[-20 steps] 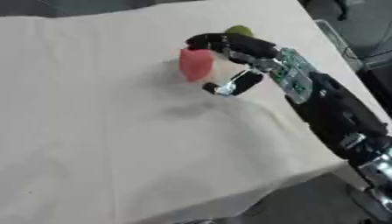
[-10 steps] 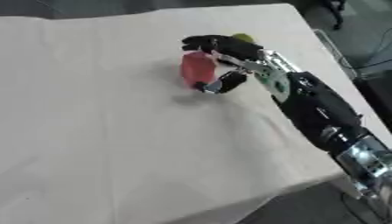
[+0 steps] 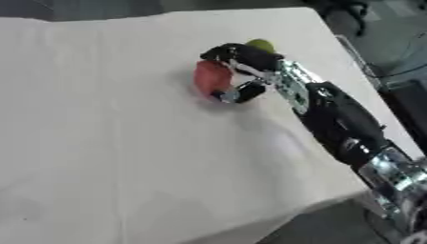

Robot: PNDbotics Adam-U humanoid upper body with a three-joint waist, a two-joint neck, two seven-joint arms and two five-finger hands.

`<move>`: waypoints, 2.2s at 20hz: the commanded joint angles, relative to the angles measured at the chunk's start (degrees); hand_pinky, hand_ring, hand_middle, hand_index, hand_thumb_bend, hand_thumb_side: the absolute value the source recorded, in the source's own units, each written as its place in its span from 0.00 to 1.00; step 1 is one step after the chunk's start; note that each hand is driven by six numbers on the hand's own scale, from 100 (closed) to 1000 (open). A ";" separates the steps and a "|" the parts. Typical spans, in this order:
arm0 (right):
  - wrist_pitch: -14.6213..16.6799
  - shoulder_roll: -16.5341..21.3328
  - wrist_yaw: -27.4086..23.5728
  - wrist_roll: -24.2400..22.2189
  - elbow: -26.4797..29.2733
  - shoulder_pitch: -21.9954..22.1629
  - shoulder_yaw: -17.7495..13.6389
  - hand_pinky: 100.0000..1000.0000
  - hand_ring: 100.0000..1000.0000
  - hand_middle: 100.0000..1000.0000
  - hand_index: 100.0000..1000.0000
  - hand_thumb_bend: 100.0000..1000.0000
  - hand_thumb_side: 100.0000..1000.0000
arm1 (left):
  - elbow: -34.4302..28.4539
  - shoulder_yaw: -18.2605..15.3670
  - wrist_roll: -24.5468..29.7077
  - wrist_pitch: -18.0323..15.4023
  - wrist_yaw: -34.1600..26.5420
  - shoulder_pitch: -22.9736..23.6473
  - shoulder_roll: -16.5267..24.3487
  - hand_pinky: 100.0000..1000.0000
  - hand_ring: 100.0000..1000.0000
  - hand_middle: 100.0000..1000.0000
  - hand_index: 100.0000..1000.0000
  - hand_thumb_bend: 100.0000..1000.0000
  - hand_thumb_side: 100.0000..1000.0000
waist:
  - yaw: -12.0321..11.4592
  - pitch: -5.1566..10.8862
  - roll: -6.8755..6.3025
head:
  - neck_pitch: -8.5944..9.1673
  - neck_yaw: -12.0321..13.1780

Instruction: Pick up the objects with one hand, pass them to the other hand, and then place them into the box on the other side of the table.

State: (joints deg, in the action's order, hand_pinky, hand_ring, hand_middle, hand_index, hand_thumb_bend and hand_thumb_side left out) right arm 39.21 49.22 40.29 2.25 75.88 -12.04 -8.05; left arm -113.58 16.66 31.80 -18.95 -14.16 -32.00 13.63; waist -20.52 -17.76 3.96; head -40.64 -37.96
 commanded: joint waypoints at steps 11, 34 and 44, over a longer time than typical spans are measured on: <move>-1.49 0.56 -2.75 8.84 5.51 -0.36 -0.02 0.82 0.56 0.38 0.56 0.00 0.29 | -1.01 -0.32 -0.20 0.85 0.41 -0.20 0.55 1.00 0.54 0.49 0.89 0.00 0.55 | 1.38 1.10 -0.14 | 0.57 0.30; -14.57 -21.52 -43.41 -7.54 38.71 -10.58 13.43 0.83 0.47 0.36 0.52 0.00 0.30 | 6.03 1.20 -7.60 6.60 22.56 7.25 1.91 1.00 0.56 0.50 0.84 0.00 0.51 | 15.04 6.28 -1.30 | -3.48 28.81; -23.10 -23.52 -49.78 -17.58 38.71 -13.23 18.92 0.84 0.44 0.36 0.51 0.00 0.35 | 12.31 7.59 -8.55 0.39 25.79 1.48 0.44 1.00 0.62 0.56 0.88 0.00 0.63 | 14.25 5.36 -1.17 | -3.48 31.50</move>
State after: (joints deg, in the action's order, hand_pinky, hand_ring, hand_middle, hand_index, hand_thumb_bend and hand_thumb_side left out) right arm 17.00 25.25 -8.23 -14.21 113.38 -24.42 10.67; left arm -101.08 23.58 23.34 -17.63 11.20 -29.55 14.10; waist -6.31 -13.17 2.90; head -44.02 -6.60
